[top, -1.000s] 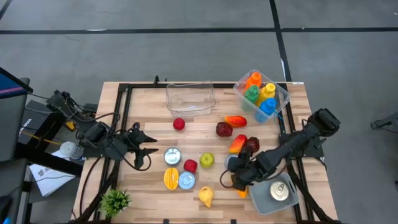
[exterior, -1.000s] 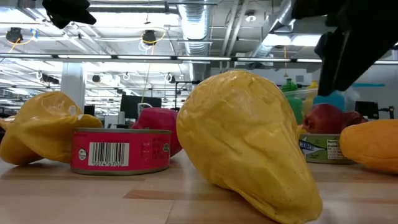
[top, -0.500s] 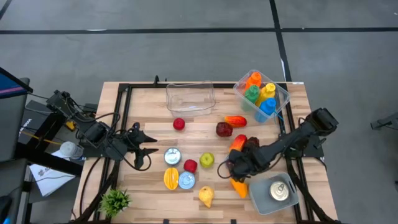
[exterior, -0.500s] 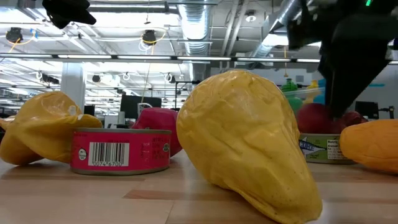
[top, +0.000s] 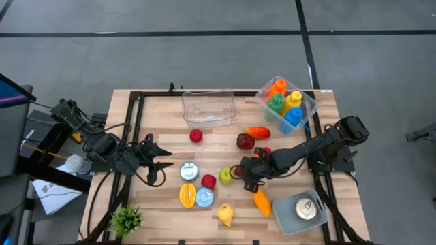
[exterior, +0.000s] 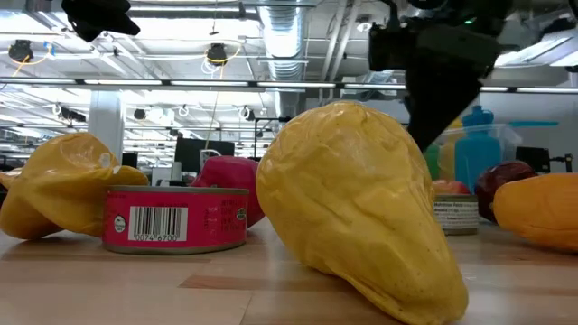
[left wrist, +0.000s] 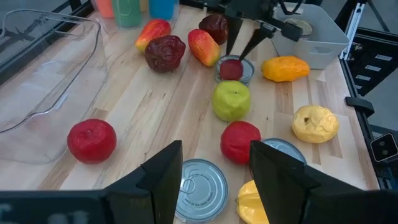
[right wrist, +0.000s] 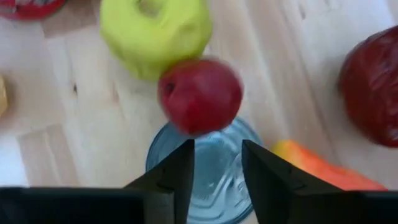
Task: Pick & Place Food Item
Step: Put the green tuna can into the gray bin
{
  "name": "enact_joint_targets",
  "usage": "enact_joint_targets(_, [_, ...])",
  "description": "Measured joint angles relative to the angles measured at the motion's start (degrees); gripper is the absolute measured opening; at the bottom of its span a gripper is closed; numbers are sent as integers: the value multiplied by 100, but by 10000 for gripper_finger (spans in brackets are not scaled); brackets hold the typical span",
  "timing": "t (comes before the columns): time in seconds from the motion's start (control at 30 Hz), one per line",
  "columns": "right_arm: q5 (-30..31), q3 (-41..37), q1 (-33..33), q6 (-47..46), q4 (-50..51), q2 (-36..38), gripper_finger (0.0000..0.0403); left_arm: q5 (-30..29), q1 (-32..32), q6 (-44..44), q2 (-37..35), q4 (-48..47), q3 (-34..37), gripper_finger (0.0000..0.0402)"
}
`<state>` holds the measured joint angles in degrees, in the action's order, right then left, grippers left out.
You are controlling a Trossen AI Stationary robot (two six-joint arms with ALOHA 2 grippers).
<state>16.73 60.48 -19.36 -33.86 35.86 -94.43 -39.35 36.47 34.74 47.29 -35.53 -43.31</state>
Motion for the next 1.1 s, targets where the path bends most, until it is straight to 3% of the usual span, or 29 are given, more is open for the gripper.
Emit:
enact_joint_targets(0.13, [4,70,56,-3,-17,0,109,0,0,11,2,0,0,176])
enact_joint_targets(0.27, [-19,82,-238,-1,7,0,127,0,0,16,1,0,0,176])
enact_joint_targets(0.53, [27,84,-570,-108,26,0,247,0,0,15,1,0,0,176])
enact_joint_targets(0.63, [4,89,-580,-79,-44,-95,274,0,-1,17,1,2,1,176])
enact_joint_targets(1.0, [281,121,-655,146,-330,-1034,281,0,-1,17,0,2,2,176])
enact_joint_targets(1.1, [452,134,-698,66,-258,-1142,265,0,0,20,0,2,2,176])
